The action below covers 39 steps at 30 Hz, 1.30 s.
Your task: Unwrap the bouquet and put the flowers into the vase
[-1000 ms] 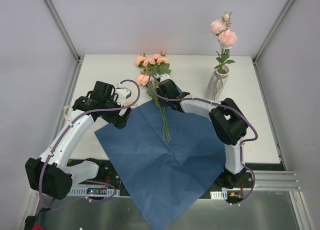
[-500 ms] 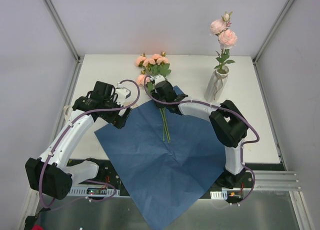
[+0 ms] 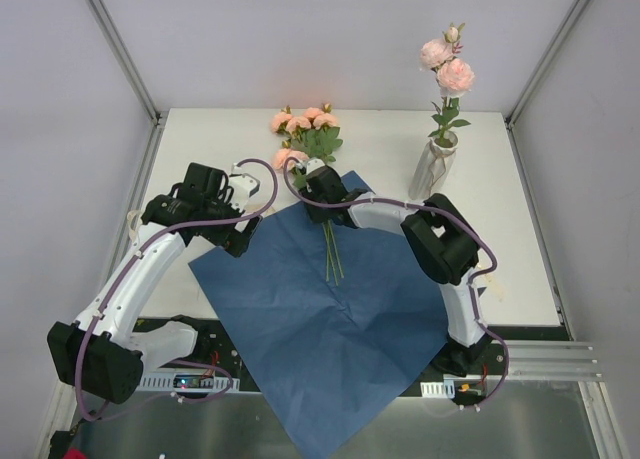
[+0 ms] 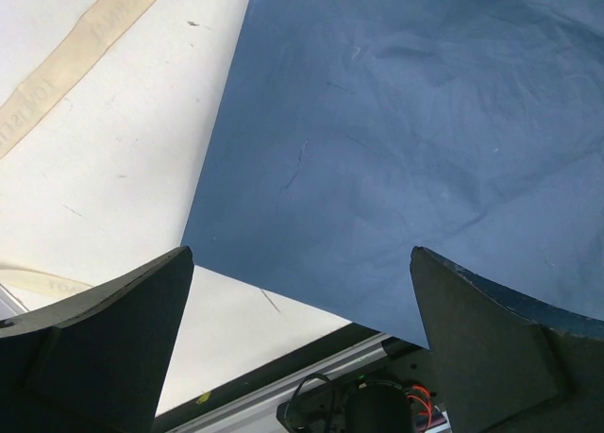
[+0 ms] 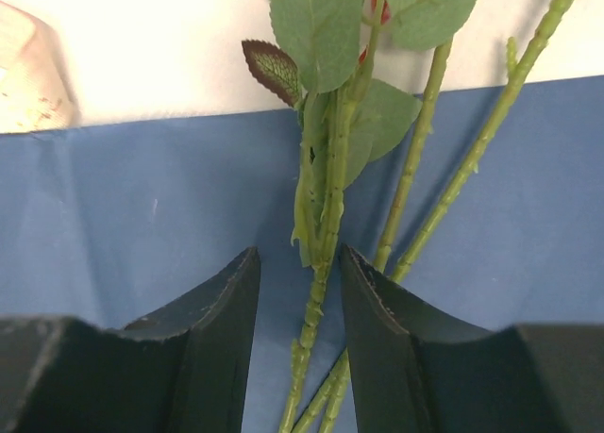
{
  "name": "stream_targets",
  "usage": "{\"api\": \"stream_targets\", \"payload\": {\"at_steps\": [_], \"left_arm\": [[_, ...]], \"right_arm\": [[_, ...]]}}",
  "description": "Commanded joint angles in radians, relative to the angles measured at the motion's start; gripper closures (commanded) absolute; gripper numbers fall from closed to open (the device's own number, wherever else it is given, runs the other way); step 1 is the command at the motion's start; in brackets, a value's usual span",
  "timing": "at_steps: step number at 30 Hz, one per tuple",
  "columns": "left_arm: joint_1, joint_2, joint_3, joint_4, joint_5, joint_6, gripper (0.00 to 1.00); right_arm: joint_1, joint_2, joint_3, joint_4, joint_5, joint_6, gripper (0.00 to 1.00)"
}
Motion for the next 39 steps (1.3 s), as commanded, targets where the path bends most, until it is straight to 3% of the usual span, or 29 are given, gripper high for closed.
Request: {"api": "stream_targets", "payload": {"at_steps": [1, 4, 8, 10, 16, 20, 27, 31, 34, 36, 39], "left_arm": [[-0.005, -0.019, 0.009, 0.011, -0.015, 0.016, 0.01], [-0.005, -0.019, 0.011, 0.011, -0.010, 0.016, 0.01], [-0.005, -0.021, 0.012, 0.011, -0.007, 0.013, 0.01], [-0.005, -0.022, 0.015, 0.011, -0.007, 0.012, 0.01], [-0.005, -0.030, 0.023, 0.010, -0.013, 0.010, 0.01], [-0.005, -0.039, 0.029, 0.008, -0.021, 0.009, 0.01], [0.002, -0.050, 0.066, 0.005, -0.019, -0.019, 0.01], [0.004, -0.039, 0.078, 0.004, -0.027, -0.031, 0.01], [0.005, -0.030, 0.087, 0.005, -0.024, -0.040, 0.01], [0.005, -0.021, 0.092, 0.008, -0.027, -0.042, 0.01], [0.005, -0.012, 0.095, 0.010, -0.030, -0.040, 0.01]], "right_arm": [[-0.007, 0.028, 0.056, -0.017, -0.024, 0.030, 0.59], [-0.008, 0.037, 0.065, -0.017, -0.030, 0.033, 0.64], [-0.007, 0.034, 0.093, -0.043, -0.033, 0.037, 0.93], [-0.007, 0.023, 0.111, -0.046, -0.035, 0.037, 0.99], [-0.005, -0.104, 0.143, -0.049, -0.032, 0.024, 0.99], [-0.007, -0.307, 0.117, 0.006, -0.007, -0.035, 0.99], [-0.040, -0.642, 0.105, 0.099, 0.021, -0.219, 0.99], [-0.076, -0.799, 0.038, 0.281, 0.085, -0.385, 0.99], [-0.206, -0.879, 0.001, 0.350, 0.139, -0.366, 0.99], [-0.337, -0.914, -0.008, 0.351, 0.131, -0.261, 0.99], [-0.427, -0.957, -0.082, 0.477, 0.177, -0.267, 0.99]]}}
